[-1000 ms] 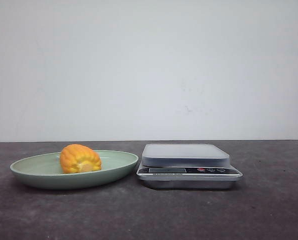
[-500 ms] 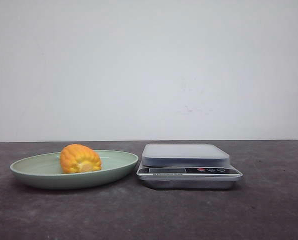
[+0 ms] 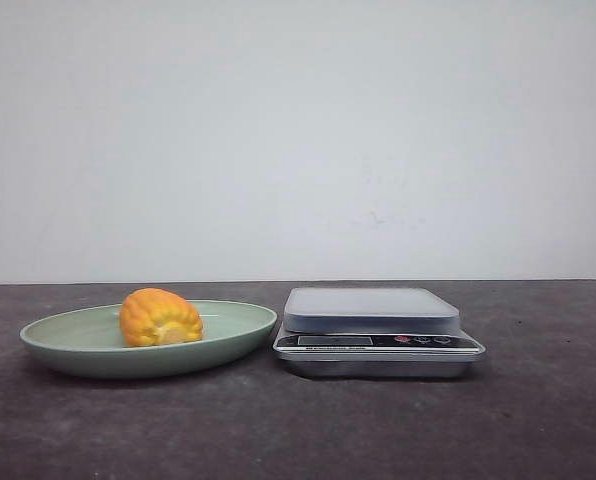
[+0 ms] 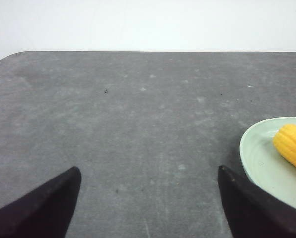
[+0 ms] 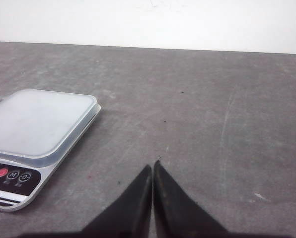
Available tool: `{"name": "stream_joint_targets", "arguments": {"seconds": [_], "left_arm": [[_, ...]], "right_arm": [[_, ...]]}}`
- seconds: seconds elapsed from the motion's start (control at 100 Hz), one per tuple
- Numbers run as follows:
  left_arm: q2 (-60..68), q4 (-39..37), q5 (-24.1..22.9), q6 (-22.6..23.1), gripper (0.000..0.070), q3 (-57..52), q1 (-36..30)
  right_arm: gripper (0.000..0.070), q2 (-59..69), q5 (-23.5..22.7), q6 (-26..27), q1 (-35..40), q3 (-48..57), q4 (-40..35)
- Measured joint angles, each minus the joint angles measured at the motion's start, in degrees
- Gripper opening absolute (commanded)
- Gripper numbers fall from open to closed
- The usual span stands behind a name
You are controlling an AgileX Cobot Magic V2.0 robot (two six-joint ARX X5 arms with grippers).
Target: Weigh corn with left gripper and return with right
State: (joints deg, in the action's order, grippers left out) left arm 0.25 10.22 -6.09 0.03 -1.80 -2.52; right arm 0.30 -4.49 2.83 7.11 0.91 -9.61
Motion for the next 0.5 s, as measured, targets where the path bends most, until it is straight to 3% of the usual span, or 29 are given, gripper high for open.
{"name": "stream_joint_targets", "arguments": {"seconds": [0.16, 0.24, 0.5], "left_arm": [[0.0, 0.0, 0.0, -0.3, 0.0509, 0.0, 0.0], [0.0, 0.0, 0.4, -2.8, 0.0509, 0.0, 0.0], [0.0, 0.3, 4.1, -24.7, 0.0512, 0.0, 0.0]], "right_arm": [[0.0000, 0.0, 0.0, 0.0, 0.0, 0.0, 0.1], [0.0000, 0.0, 0.0, 0.0, 0.0, 0.0, 0.1], [0.0000, 0.0, 0.0, 2.5, 0.0, 0.0, 2.4]]}}
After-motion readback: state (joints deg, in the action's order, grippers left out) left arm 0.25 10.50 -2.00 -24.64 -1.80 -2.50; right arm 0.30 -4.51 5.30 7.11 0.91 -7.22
